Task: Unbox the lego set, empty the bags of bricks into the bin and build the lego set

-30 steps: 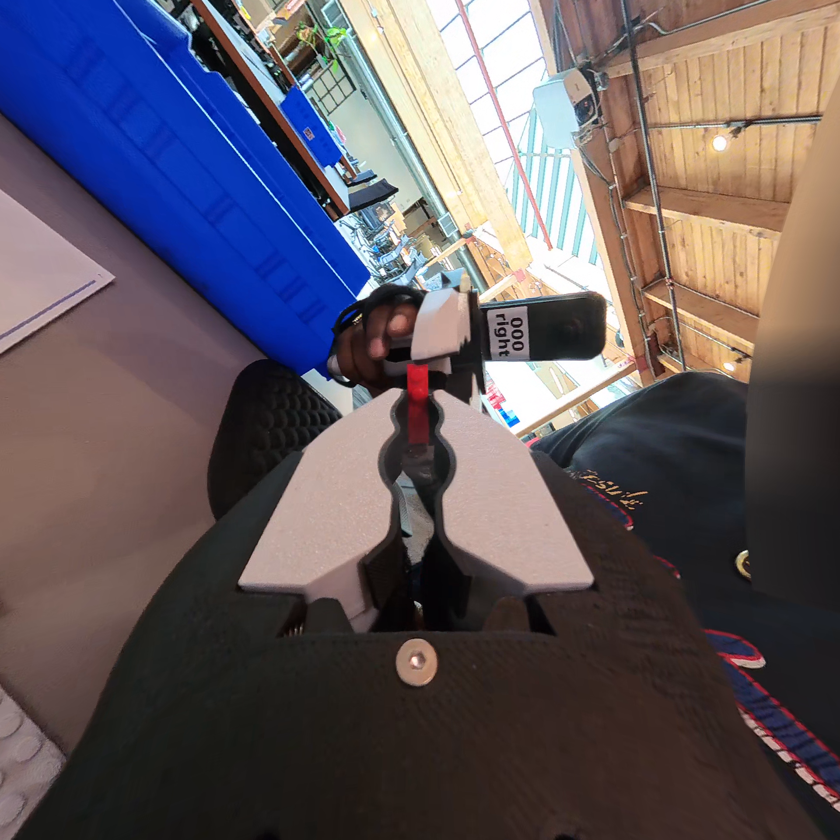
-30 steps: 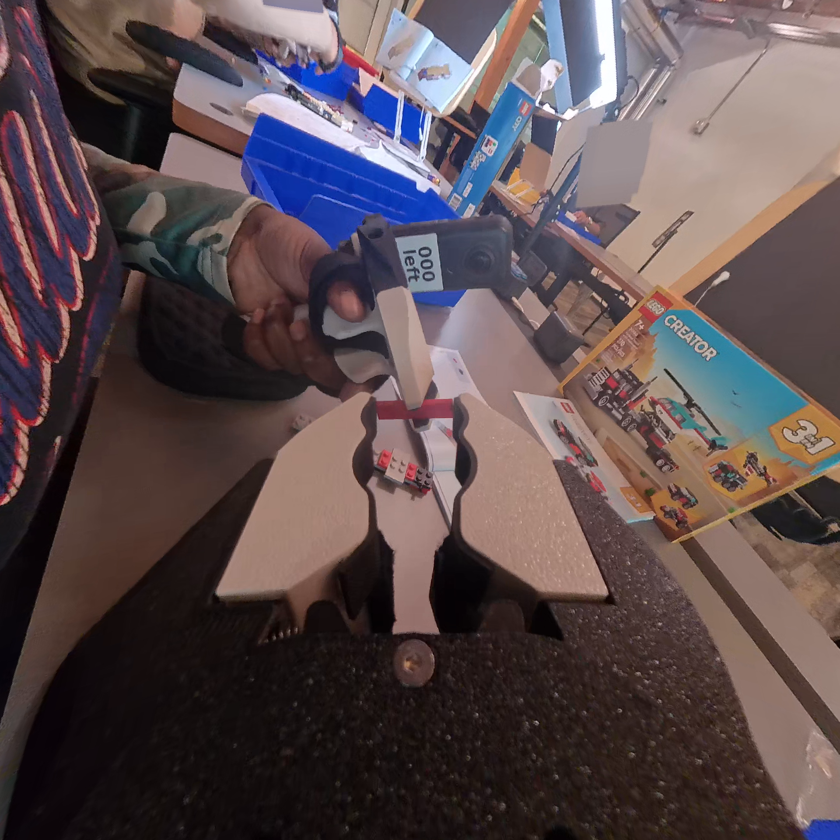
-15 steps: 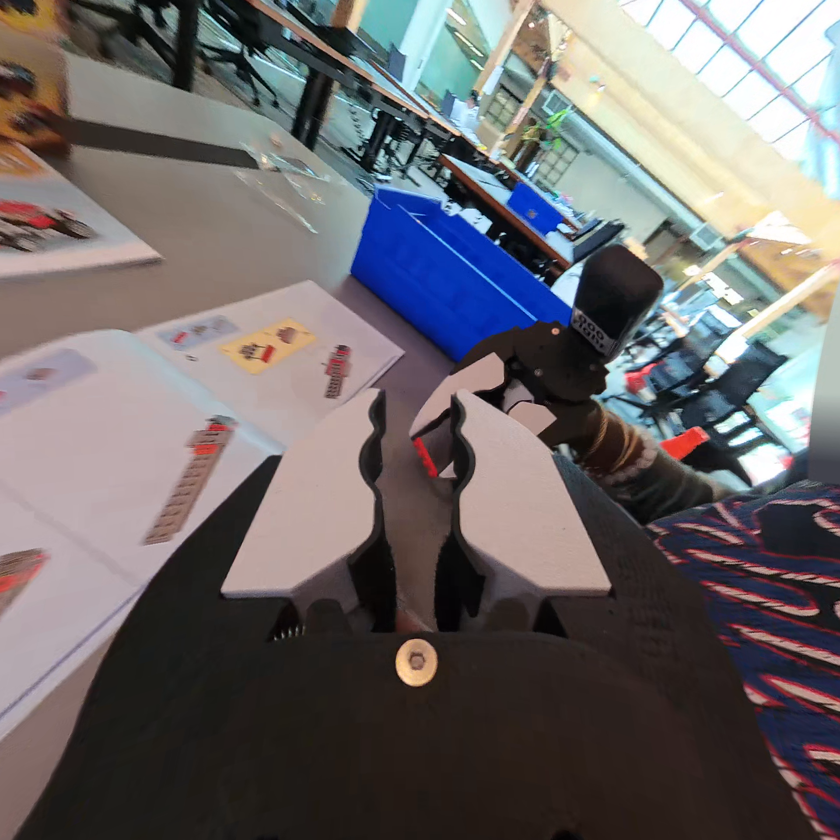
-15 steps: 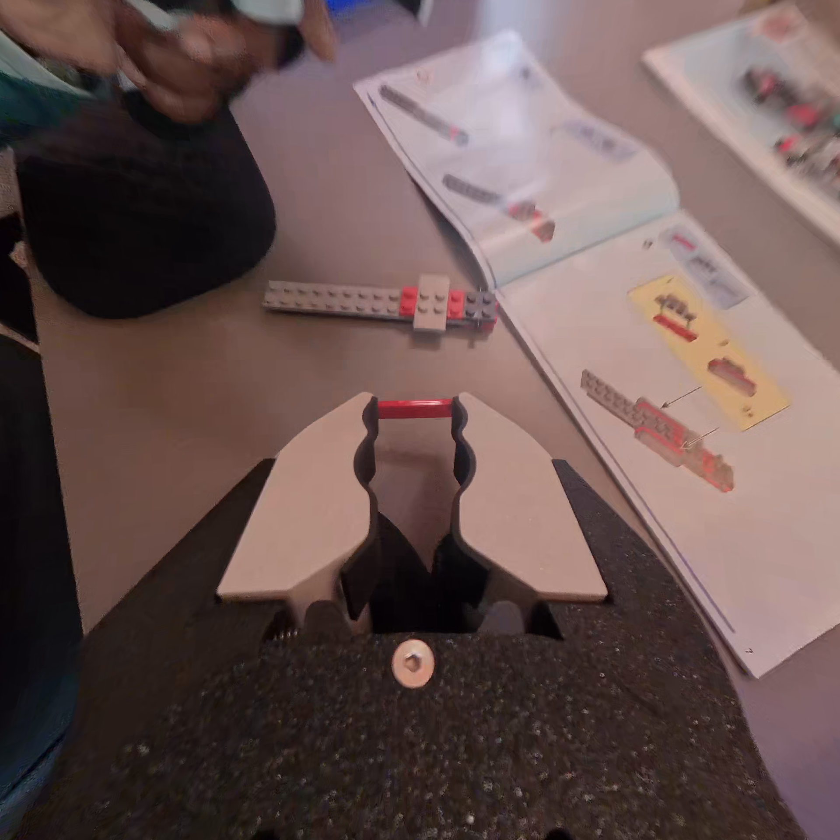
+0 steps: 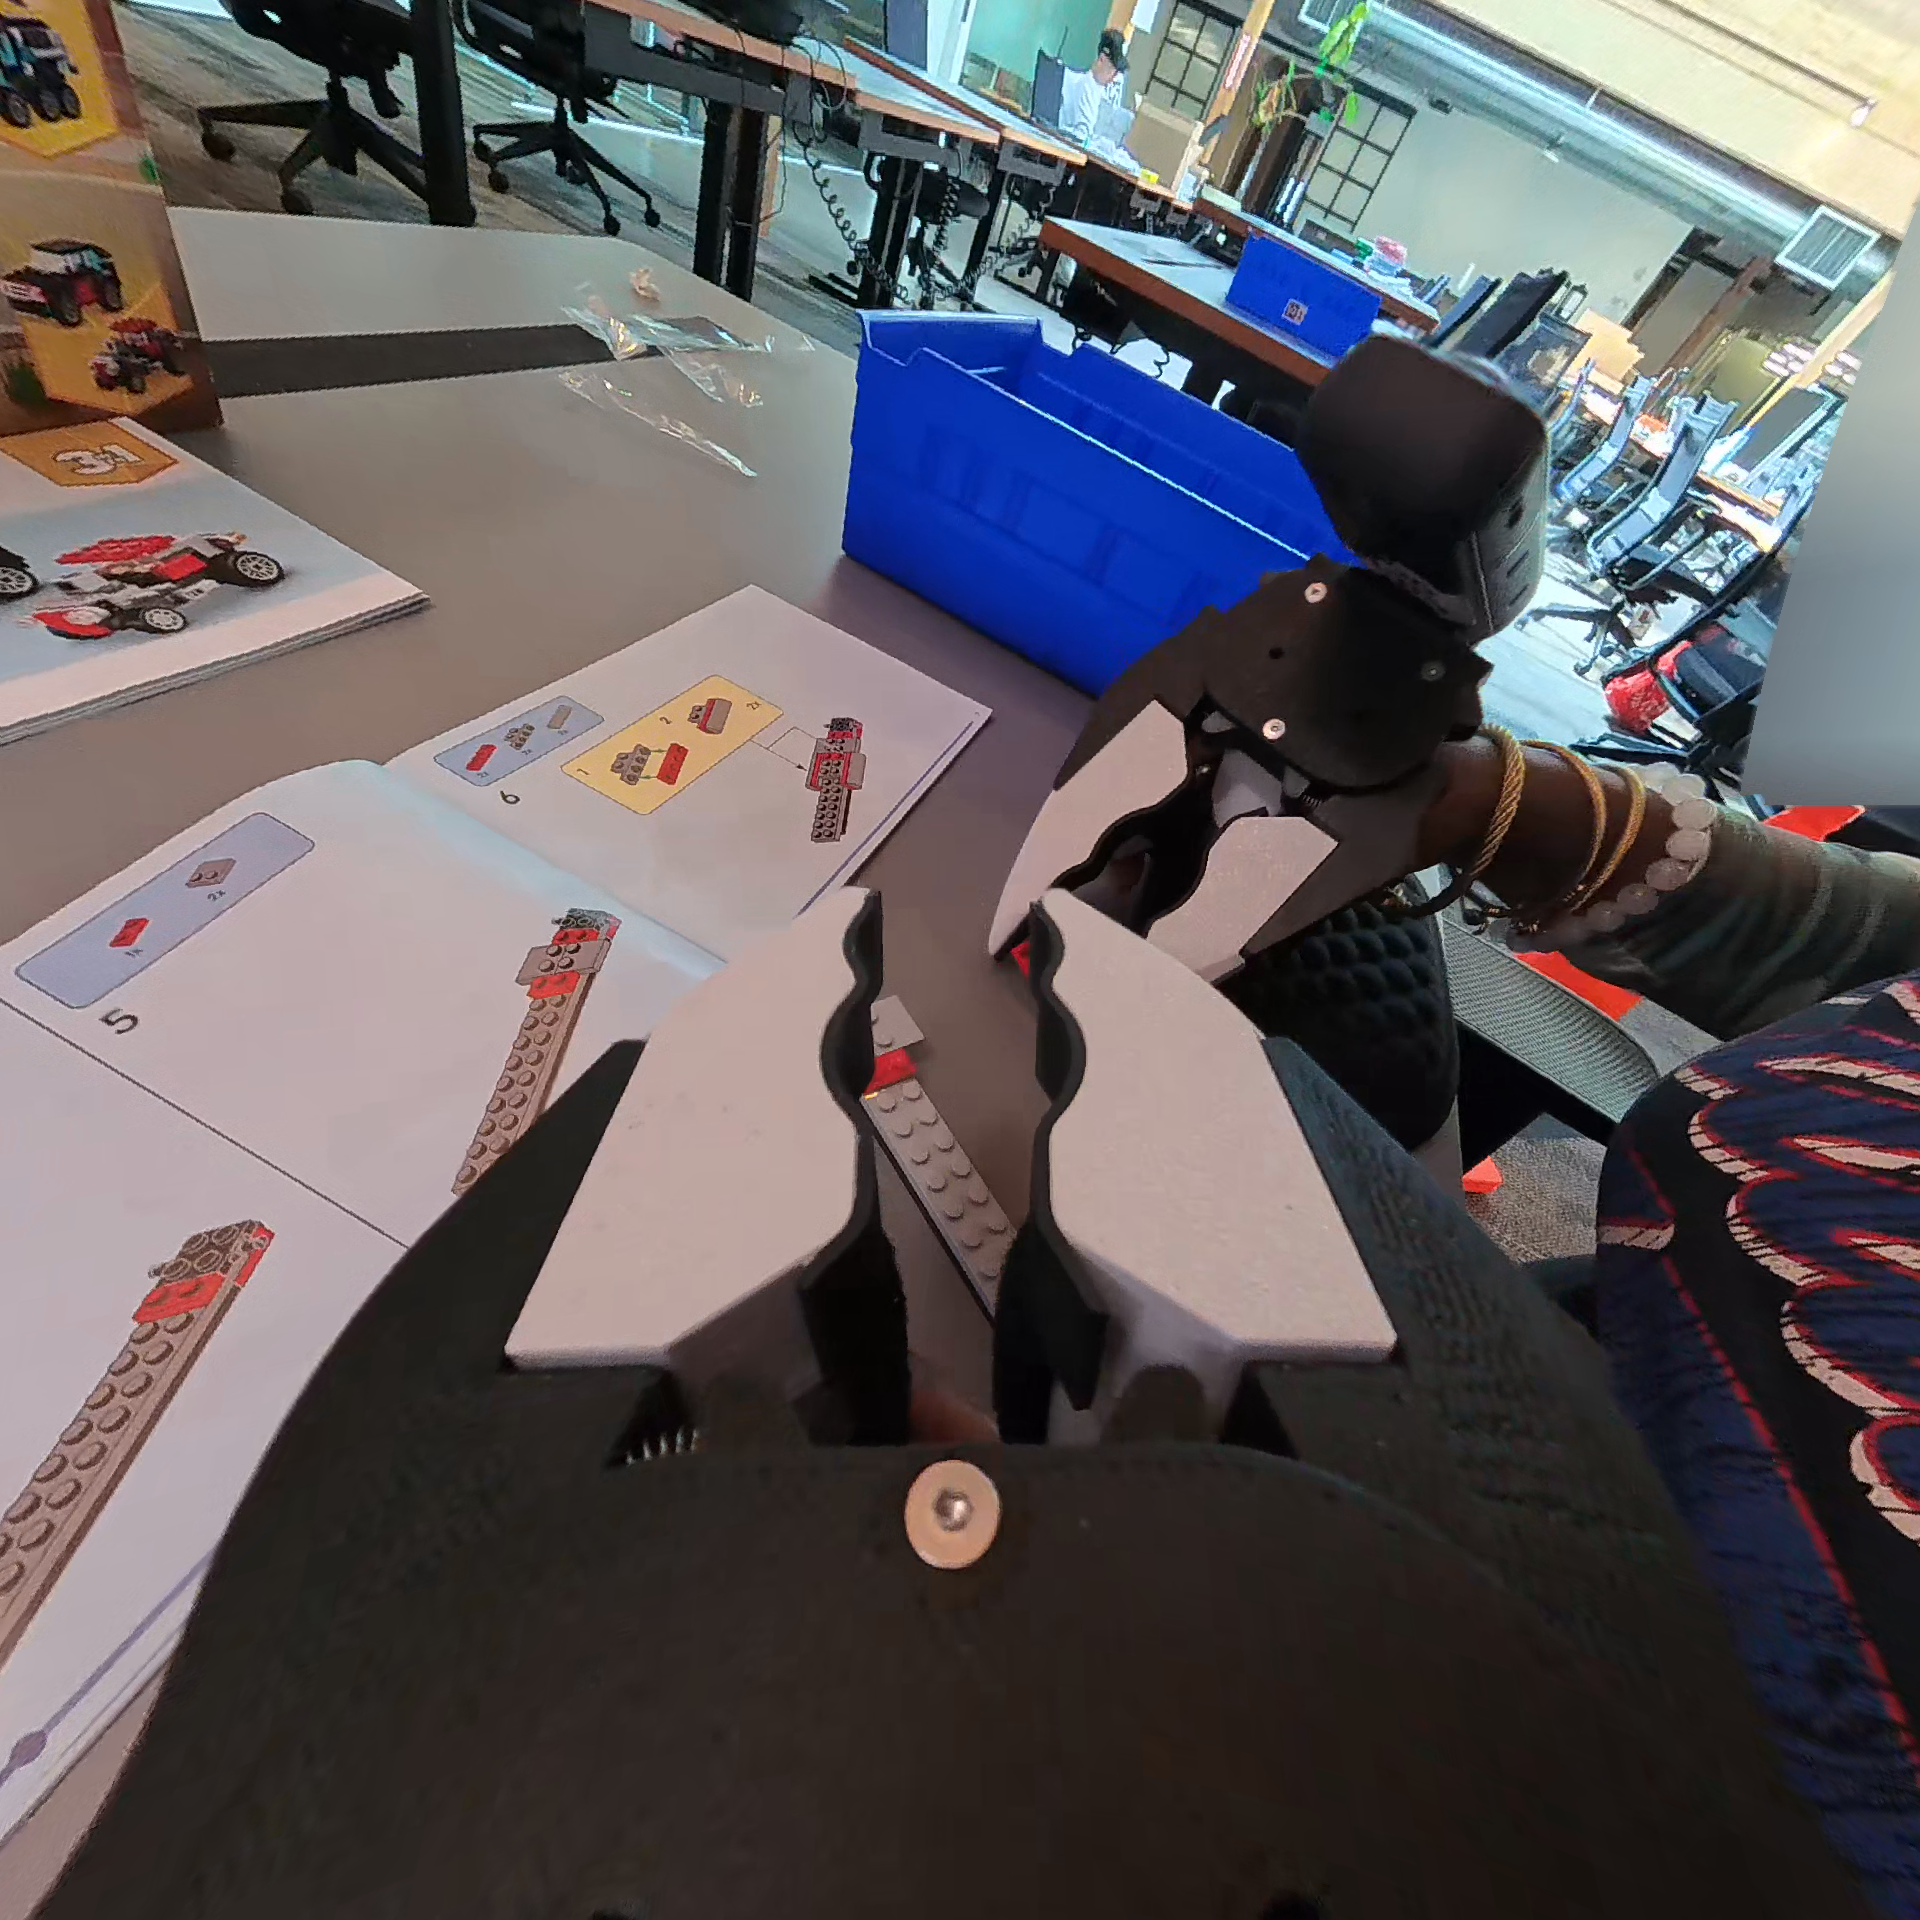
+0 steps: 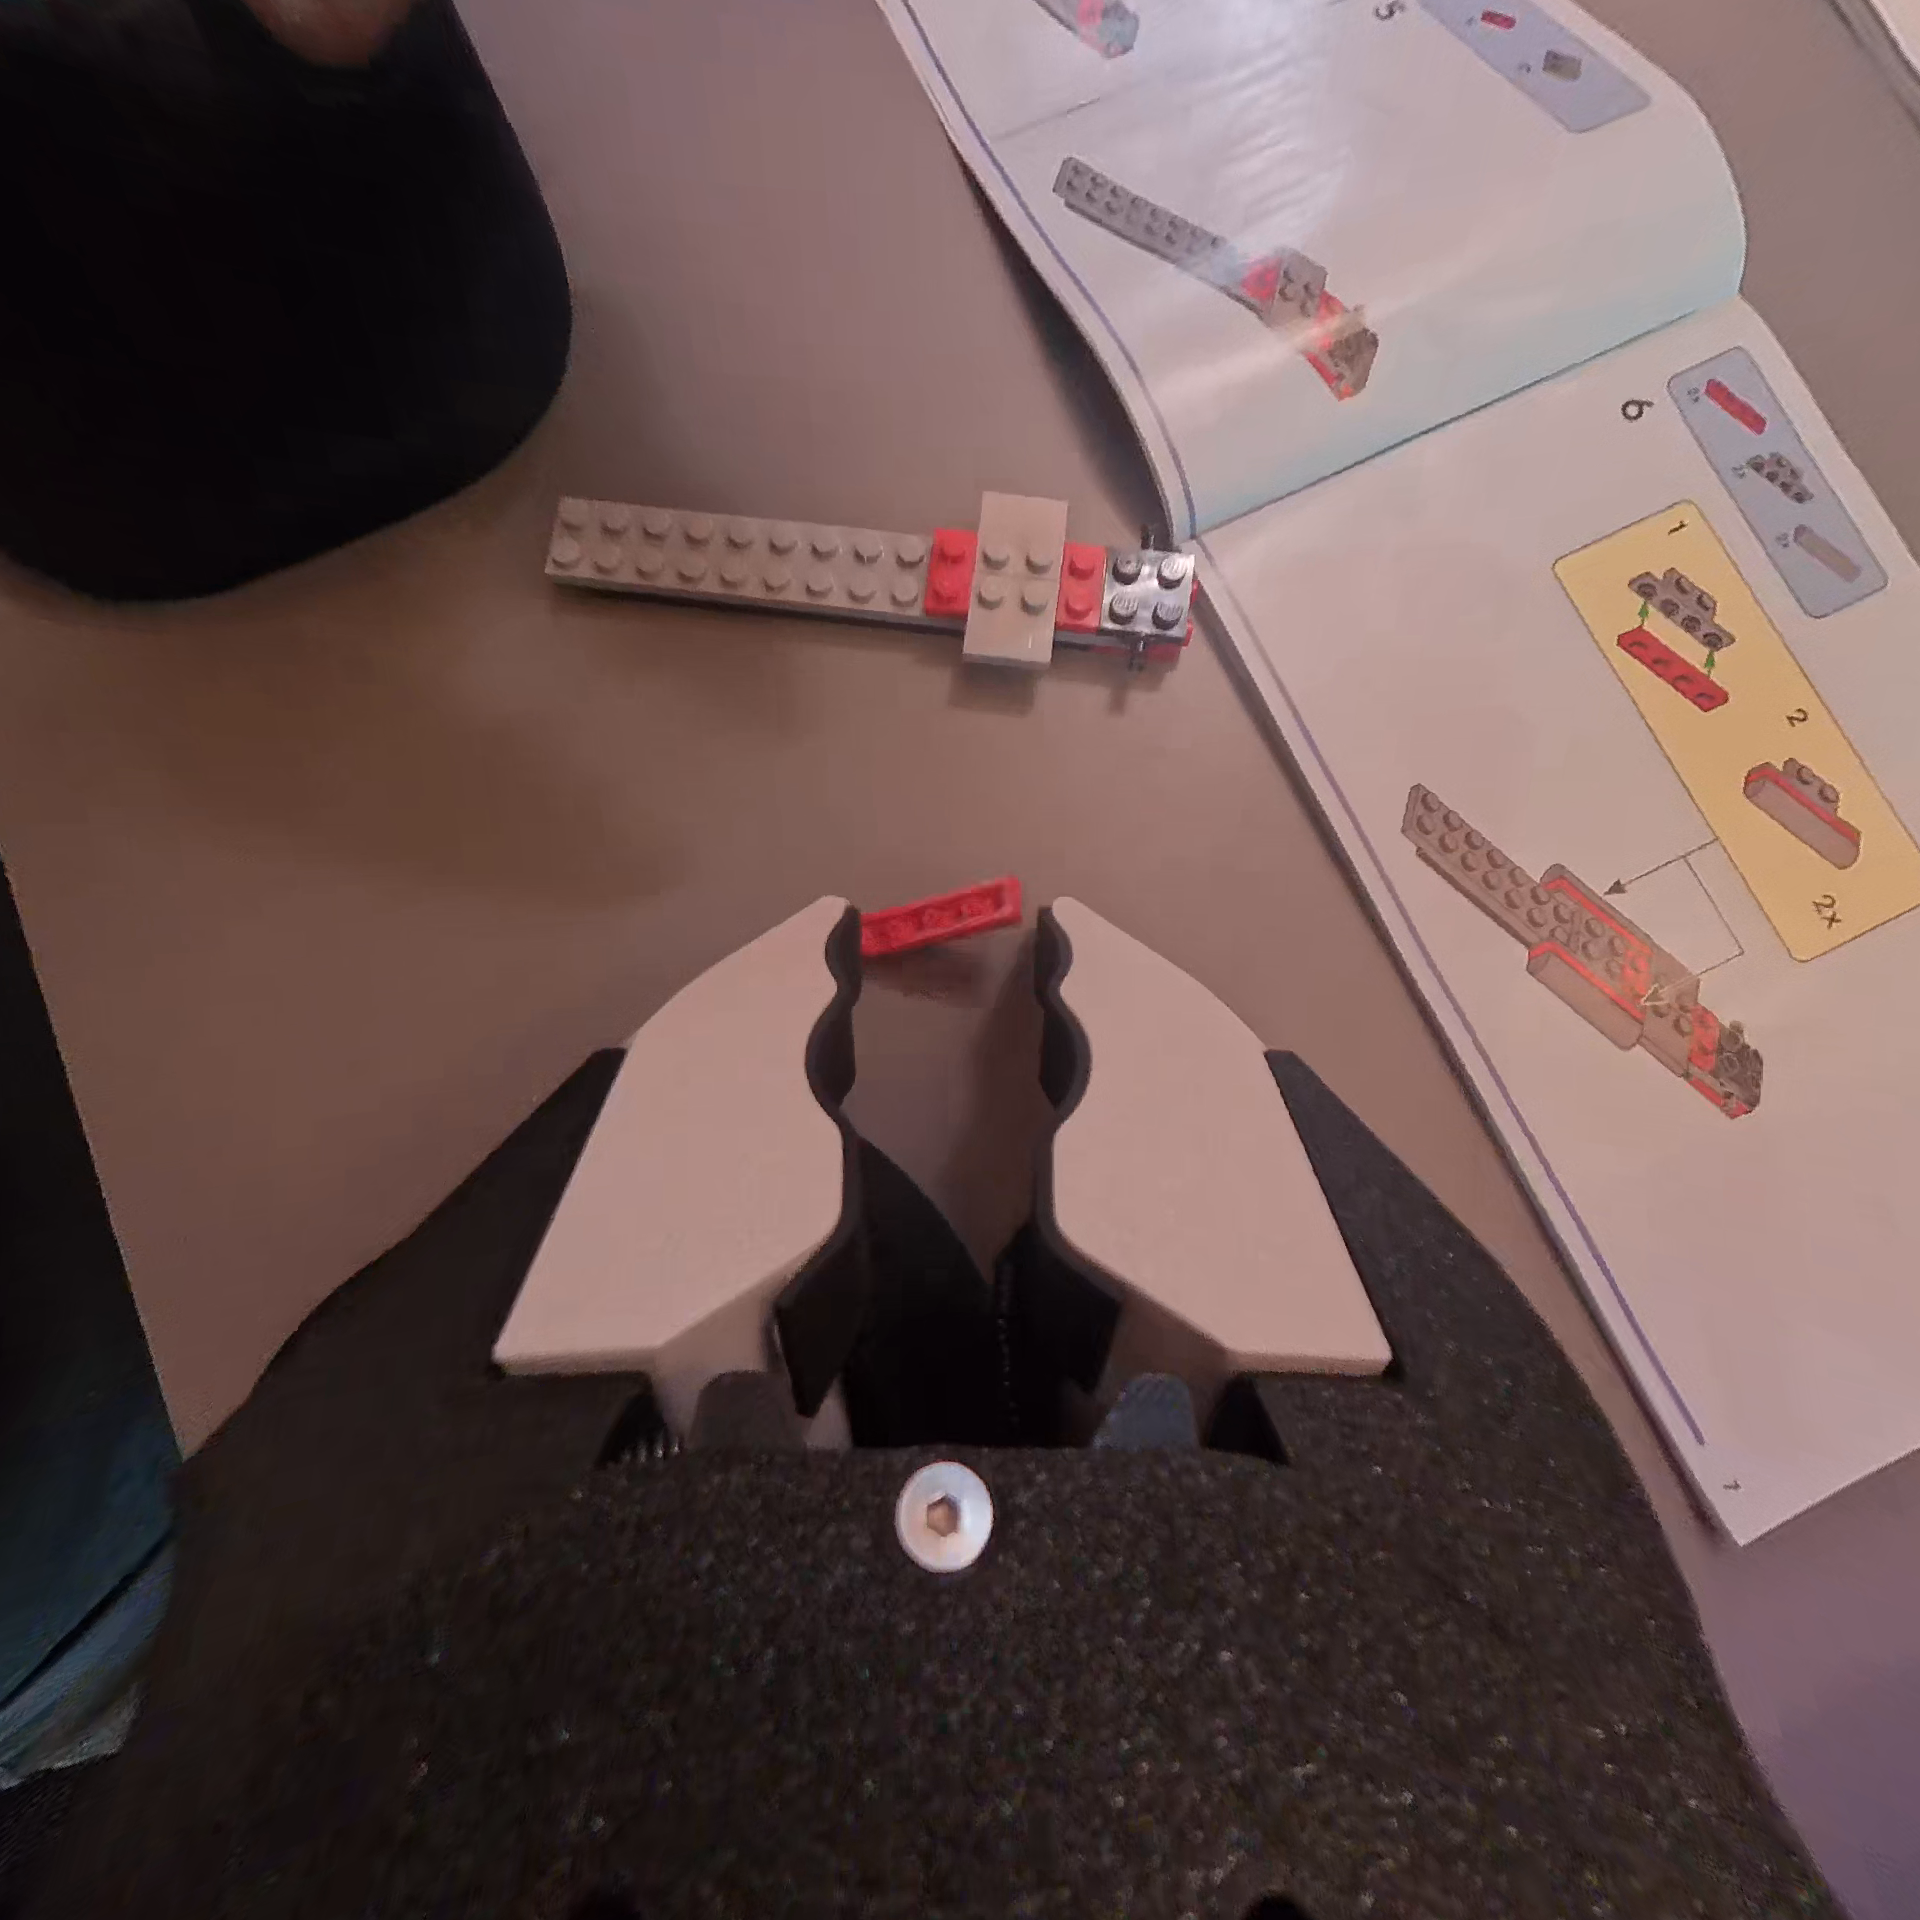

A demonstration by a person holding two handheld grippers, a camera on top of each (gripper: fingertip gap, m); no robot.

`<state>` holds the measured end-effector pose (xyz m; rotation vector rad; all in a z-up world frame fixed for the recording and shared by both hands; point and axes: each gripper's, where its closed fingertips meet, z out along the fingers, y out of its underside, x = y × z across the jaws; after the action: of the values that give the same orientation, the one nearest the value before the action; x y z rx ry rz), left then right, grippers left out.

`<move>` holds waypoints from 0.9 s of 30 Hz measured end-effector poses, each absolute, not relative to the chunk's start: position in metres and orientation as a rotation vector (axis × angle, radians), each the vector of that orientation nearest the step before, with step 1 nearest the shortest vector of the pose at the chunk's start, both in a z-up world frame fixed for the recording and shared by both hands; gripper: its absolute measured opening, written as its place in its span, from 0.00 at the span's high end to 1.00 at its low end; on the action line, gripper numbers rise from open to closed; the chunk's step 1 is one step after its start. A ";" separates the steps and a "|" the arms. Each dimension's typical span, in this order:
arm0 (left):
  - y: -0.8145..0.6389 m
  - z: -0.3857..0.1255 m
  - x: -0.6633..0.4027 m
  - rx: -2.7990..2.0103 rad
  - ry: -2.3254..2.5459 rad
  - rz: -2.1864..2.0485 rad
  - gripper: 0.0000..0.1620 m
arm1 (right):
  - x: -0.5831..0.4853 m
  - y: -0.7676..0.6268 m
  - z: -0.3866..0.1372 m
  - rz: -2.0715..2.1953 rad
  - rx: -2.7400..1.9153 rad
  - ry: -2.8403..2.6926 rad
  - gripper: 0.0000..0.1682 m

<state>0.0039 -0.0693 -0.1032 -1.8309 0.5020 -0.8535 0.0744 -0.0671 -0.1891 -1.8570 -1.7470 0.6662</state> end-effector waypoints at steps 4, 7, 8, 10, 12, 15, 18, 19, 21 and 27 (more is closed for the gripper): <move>-0.069 -0.102 0.004 -1.821 0.514 -0.854 0.84 | 0.077 -0.069 -0.188 0.647 -1.854 -1.733 0.80; -0.070 -0.104 0.005 -1.823 0.526 -0.852 0.84 | 0.078 -0.070 -0.185 0.658 -1.852 -1.716 0.80; -0.070 -0.105 0.005 -1.825 0.530 -0.851 0.84 | 0.079 -0.069 -0.185 0.650 -1.848 -1.717 0.81; -0.071 -0.106 0.007 -1.833 0.540 -0.850 0.84 | 0.081 -0.068 -0.183 0.635 -1.834 -1.716 0.81; -0.070 -0.108 0.008 -1.846 0.551 -0.841 0.84 | 0.083 -0.068 -0.181 0.631 -1.822 -1.718 0.81; -0.071 -0.112 0.010 -1.858 0.579 -0.814 0.84 | 0.085 -0.071 -0.176 0.627 -1.810 -1.733 0.84; -0.071 -0.114 0.011 -1.864 0.592 -0.782 0.84 | 0.088 -0.073 -0.177 0.597 -1.860 -1.737 0.84; -0.072 -0.114 0.011 -1.864 0.595 -0.774 0.84 | 0.088 -0.073 -0.177 0.590 -1.874 -1.724 0.83; -0.072 -0.114 0.011 -1.862 0.599 -0.763 0.84 | 0.089 -0.072 -0.176 0.593 -1.897 -1.692 0.82; -0.072 -0.113 0.013 -1.866 0.607 -0.772 0.84 | 0.098 -0.058 -0.144 0.649 -1.875 -1.519 0.81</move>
<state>0.0125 -0.0717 -0.1130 -1.8658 0.6071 -0.7720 0.0975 -0.0577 -0.1445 -1.8750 -1.5189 0.6492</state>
